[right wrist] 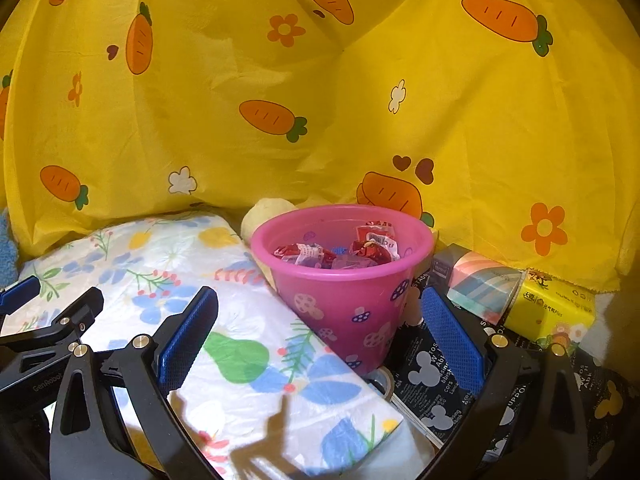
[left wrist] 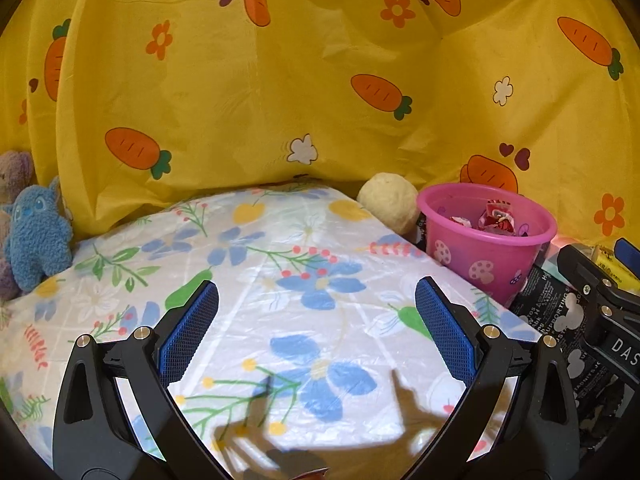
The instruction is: Collect trash
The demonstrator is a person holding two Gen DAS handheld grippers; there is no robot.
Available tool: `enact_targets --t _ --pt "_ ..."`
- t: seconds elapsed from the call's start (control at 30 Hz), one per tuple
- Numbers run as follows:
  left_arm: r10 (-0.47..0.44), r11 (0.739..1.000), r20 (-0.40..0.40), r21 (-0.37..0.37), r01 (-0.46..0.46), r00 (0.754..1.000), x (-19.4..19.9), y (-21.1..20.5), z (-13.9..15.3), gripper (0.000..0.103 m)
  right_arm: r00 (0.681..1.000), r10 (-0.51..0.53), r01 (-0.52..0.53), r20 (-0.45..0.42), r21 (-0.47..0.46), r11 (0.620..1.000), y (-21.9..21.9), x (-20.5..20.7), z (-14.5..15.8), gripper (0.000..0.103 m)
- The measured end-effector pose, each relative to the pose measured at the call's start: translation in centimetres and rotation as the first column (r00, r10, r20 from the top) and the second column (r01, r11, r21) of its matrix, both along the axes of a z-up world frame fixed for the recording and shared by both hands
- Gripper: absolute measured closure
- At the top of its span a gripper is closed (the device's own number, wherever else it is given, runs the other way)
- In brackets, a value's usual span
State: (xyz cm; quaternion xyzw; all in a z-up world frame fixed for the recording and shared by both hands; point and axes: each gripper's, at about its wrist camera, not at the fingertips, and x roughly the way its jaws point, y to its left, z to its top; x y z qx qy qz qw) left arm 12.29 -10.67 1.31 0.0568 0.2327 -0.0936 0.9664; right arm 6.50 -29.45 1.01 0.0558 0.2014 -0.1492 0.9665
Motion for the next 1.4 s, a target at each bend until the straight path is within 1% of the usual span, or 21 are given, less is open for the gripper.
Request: enact_targets --t 0.1,0.27,0.4,0.57,0.87,1.4 --pt "0.027 1.000 0.009 -0.003 -0.027 1.000 -1.7 1.4 -0.1 0.006 1.000 0.014 -0.014 0.000 -0.010 1.000 1.2 -1.4 0.1 0.006" --pt "0.047 0.999 0.006 -0.008 -0.047 0.999 -4.0 3.4 -0.3 0.006 0.999 0.036 -0.035 0.004 -0.011 0.999 3.0 -3.6 0.2 0.006" --pt "0.047 0.999 -0.010 -0.020 -0.047 0.999 -5.3 4.4 -0.6 0.006 0.999 0.043 -0.043 0.006 -0.021 0.999 4.0 -5.0 0.2 0.006" --pt "0.034 0.999 -0.010 -0.024 -0.034 0.999 -6.5 4.8 -0.7 0.006 0.999 0.044 -0.044 0.007 -0.020 0.999 4.7 -6.0 0.3 0.006" --pt "0.019 0.999 -0.010 -0.031 -0.019 1.000 -7.3 4.6 -0.5 0.006 0.999 0.041 -0.040 0.025 -0.026 0.999 5.1 -7.1 0.6 0.006" --pt "0.012 0.999 -0.003 -0.036 -0.012 1.000 -7.8 4.2 -0.1 0.006 0.999 0.041 -0.040 0.022 -0.014 0.999 4.7 -7.4 0.4 0.006"
